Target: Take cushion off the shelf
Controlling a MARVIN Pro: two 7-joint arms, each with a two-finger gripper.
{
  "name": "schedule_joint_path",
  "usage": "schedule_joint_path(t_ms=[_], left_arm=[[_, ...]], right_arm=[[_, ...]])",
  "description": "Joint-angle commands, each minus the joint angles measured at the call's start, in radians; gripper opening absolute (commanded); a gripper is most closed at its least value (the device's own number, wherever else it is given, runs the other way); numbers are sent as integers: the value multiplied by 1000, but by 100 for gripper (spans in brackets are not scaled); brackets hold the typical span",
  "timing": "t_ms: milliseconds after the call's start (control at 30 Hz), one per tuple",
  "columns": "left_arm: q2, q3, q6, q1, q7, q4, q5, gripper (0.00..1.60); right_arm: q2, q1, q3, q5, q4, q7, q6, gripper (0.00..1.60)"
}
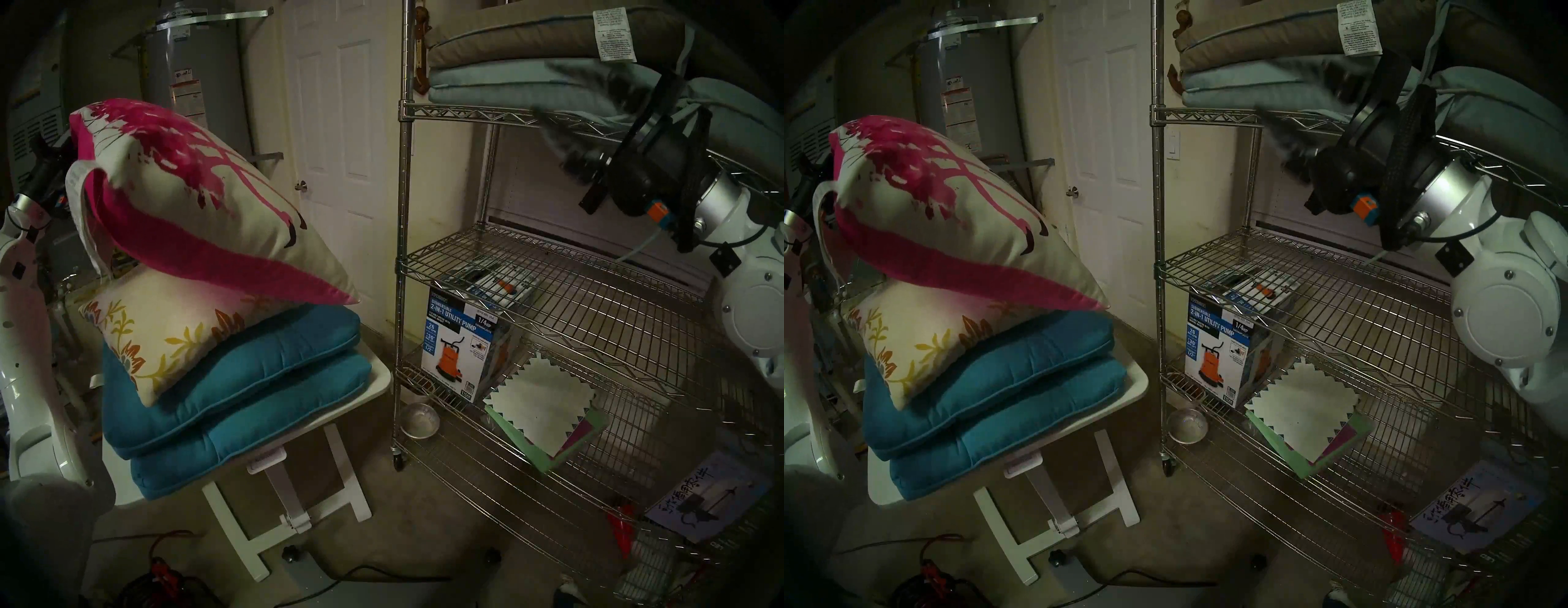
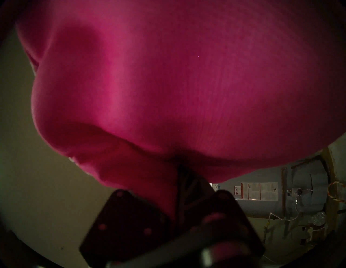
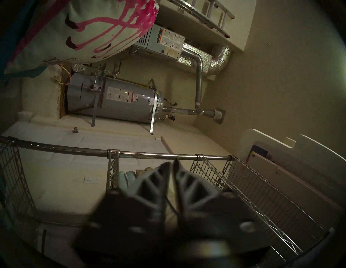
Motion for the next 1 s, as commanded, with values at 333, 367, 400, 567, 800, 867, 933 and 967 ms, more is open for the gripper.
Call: schedule_joint_path(t_ms=[333, 367, 400, 567, 800, 867, 933, 967], left_arm=[[-92, -189, -20, 160, -1, -161, -47, 0], [-94, -196, -21, 164, -5, -165, -50, 0], [-97, -205, -17, 168, -11, -170, -55, 0], [-104, -247, -3, 174, -34, -157, -81, 0], [-84, -302, 8, 166, -66, -123, -97, 0], [-77, -316, 12, 159, -77, -113, -103, 0], [-64, -327, 10, 152, -83, -97, -103, 0], [-55, -338, 12, 145, -93, -84, -107, 0]], right_arm=[[-36, -41, -77, -55, 1, -67, 49, 160], [-41, -42, -79, -58, 1, -68, 53, 160], [-48, -44, -81, -59, 1, -67, 55, 160], [-72, -59, -89, -83, 1, -63, 60, 160], [-106, -82, -89, -102, 1, -53, 54, 160], [-112, -89, -91, -108, 1, -53, 51, 160], [-115, -93, -92, -111, 1, -53, 50, 160], [-118, -98, -92, -115, 1, -54, 48, 160]])
